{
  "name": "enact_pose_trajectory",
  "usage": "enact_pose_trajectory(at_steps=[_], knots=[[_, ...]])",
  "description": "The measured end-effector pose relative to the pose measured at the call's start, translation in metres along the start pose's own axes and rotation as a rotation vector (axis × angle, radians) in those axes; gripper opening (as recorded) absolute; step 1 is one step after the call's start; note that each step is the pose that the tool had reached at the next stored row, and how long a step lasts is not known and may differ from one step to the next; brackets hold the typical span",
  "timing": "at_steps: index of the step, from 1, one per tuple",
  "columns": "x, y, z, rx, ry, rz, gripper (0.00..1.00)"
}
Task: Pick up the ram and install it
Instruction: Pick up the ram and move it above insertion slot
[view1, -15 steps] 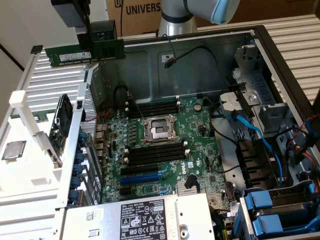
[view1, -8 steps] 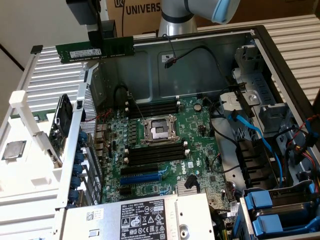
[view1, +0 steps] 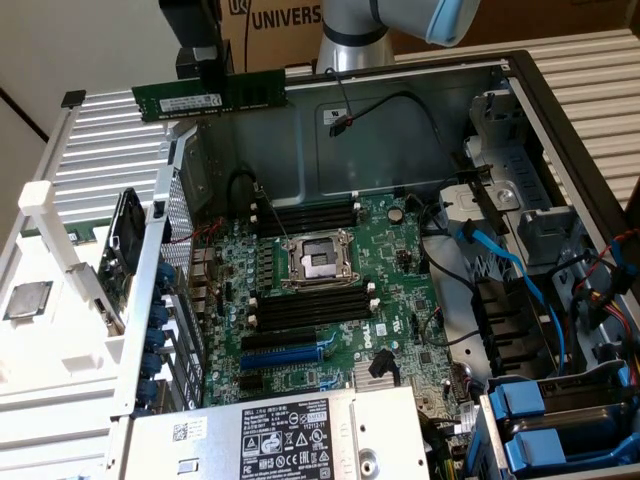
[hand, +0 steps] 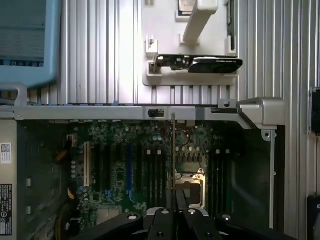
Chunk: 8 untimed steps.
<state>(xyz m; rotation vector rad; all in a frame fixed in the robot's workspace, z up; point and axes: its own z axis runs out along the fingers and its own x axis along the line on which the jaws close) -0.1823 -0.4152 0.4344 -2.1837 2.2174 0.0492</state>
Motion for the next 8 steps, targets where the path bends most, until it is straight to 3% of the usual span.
enact_pose_trajectory(at_steps=[1,8], knots=[[0.000,-0.0077,0.0008,-0.0001,0.0002,0.000,0.12],[0.000,-0.0368,0.0032,0.0000,0.0001,0.000,0.12]])
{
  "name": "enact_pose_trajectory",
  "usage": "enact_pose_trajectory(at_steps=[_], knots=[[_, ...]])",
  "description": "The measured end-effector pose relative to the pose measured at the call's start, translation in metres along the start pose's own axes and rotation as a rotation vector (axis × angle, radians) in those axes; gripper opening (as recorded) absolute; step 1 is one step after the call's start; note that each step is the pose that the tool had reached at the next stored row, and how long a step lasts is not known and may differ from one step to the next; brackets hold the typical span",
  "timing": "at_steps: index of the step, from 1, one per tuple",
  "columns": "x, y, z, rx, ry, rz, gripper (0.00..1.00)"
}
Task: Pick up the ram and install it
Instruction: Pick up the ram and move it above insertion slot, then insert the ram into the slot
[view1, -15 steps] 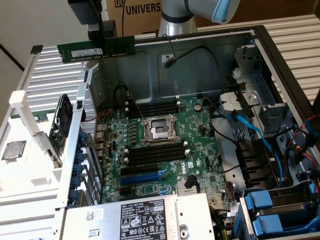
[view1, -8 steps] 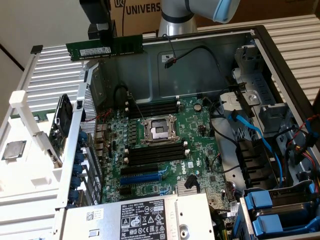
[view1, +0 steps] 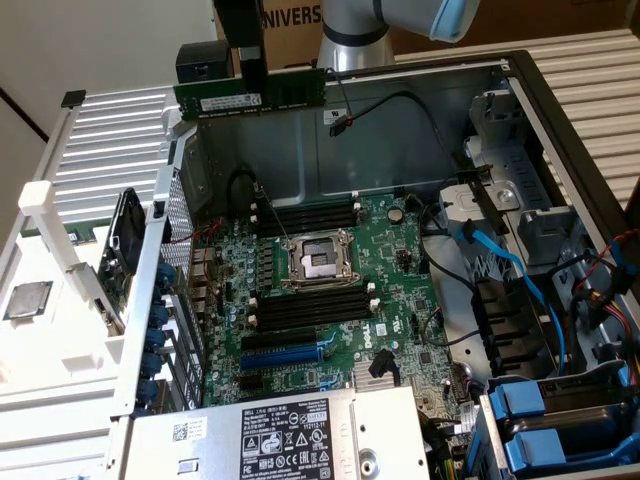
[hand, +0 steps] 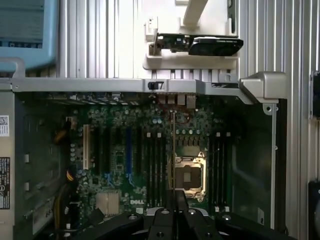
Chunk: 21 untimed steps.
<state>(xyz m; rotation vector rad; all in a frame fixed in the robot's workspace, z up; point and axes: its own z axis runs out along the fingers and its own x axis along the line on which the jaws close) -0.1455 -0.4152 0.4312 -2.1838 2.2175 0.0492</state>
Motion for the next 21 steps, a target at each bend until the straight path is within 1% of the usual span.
enact_pose_trajectory(at_steps=[3,4,15,21], knots=[[0.000,-0.0130,0.0011,0.0001,-0.0001,0.000,0.12],[0.000,-0.0306,0.0030,0.0000,0.0000,0.000,0.12],[0.000,-0.0305,0.0031,-0.0021,0.0000,0.000,0.12],[0.000,-0.0304,0.0033,-0.0020,0.0000,0.000,0.12]])
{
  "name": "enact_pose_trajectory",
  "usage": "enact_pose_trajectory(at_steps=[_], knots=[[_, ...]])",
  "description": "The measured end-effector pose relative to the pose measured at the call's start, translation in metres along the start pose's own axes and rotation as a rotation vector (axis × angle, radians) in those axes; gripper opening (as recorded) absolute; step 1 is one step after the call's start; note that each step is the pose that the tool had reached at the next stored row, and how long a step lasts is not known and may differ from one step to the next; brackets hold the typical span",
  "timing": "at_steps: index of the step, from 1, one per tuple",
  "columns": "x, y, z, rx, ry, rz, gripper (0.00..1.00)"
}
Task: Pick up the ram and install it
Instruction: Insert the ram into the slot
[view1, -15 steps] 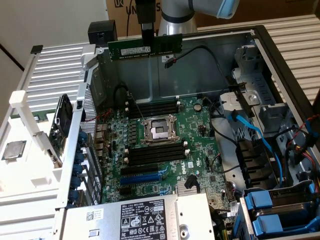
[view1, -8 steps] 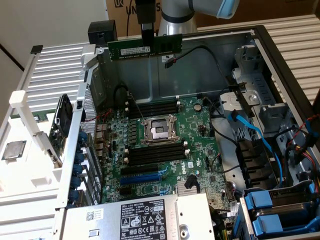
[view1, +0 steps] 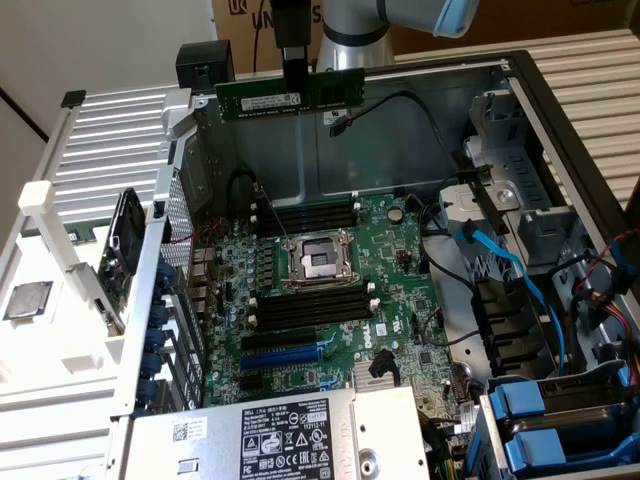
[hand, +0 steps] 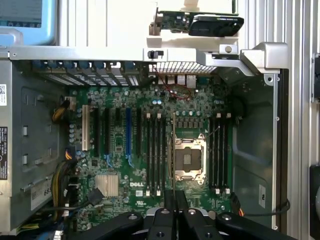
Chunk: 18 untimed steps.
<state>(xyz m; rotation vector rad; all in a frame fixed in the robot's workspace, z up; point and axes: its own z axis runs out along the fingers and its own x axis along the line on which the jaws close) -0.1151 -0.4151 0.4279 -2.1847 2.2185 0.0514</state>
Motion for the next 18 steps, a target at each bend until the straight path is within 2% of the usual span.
enact_pose_trajectory(at_steps=[1,7,13,14,15,16,18], knots=[[-0.001,0.0001,0.0058,0.0005,0.0000,0.000,0.12],[-0.003,-0.0002,0.0166,0.0004,0.0000,0.000,0.12],[-0.002,-0.0051,0.0303,0.0007,0.0000,0.001,0.12],[-0.002,-0.0051,0.0316,0.0009,-0.0007,0.001,0.12],[-0.002,-0.0051,0.0353,0.0008,-0.0048,0.001,0.12],[-0.002,-0.0052,0.0361,0.0001,-0.0050,0.001,0.12],[-0.002,-0.0052,0.0369,-0.0055,-0.0047,0.001,0.12]])
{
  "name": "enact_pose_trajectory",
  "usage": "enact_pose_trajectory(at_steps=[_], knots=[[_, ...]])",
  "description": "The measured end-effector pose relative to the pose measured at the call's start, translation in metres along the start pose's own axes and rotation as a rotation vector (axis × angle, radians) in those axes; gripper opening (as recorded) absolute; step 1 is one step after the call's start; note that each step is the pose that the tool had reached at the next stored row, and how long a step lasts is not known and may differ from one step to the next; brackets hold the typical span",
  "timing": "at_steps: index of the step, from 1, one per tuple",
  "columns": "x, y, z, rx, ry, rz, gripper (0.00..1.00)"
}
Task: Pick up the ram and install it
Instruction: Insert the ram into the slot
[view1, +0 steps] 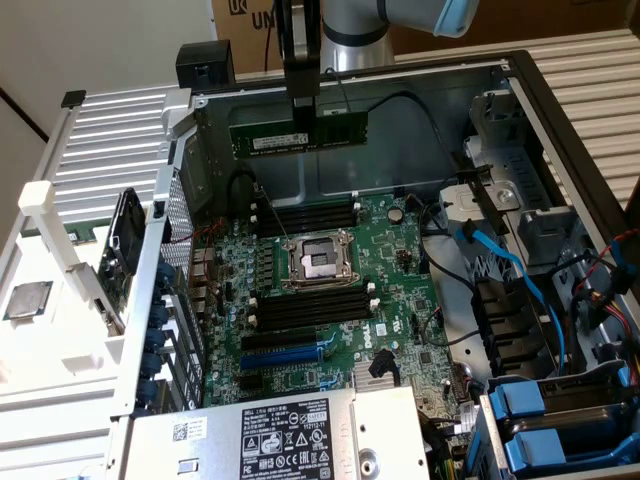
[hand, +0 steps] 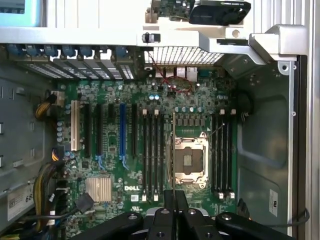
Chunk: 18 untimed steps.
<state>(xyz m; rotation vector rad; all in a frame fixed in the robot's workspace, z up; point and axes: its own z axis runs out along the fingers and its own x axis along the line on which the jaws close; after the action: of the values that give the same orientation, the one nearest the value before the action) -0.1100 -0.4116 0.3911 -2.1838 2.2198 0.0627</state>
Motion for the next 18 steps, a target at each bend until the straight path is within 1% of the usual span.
enact_pose_trajectory(at_steps=[2,7,8,11,17,18], knots=[[0.000,0.0000,0.0014,-0.0047,-0.0001,0.000,0.12],[0.001,-0.0002,0.0104,-0.0049,-0.0002,0.001,0.12],[0.001,-0.0003,0.0158,-0.0050,-0.0001,0.002,0.12],[0.006,-0.0005,0.0227,-0.0050,-0.0001,0.002,0.12],[0.007,-0.0018,0.0354,-0.0048,-0.0002,0.005,0.12],[0.008,-0.0019,0.0409,-0.0048,-0.0001,0.005,0.12]])
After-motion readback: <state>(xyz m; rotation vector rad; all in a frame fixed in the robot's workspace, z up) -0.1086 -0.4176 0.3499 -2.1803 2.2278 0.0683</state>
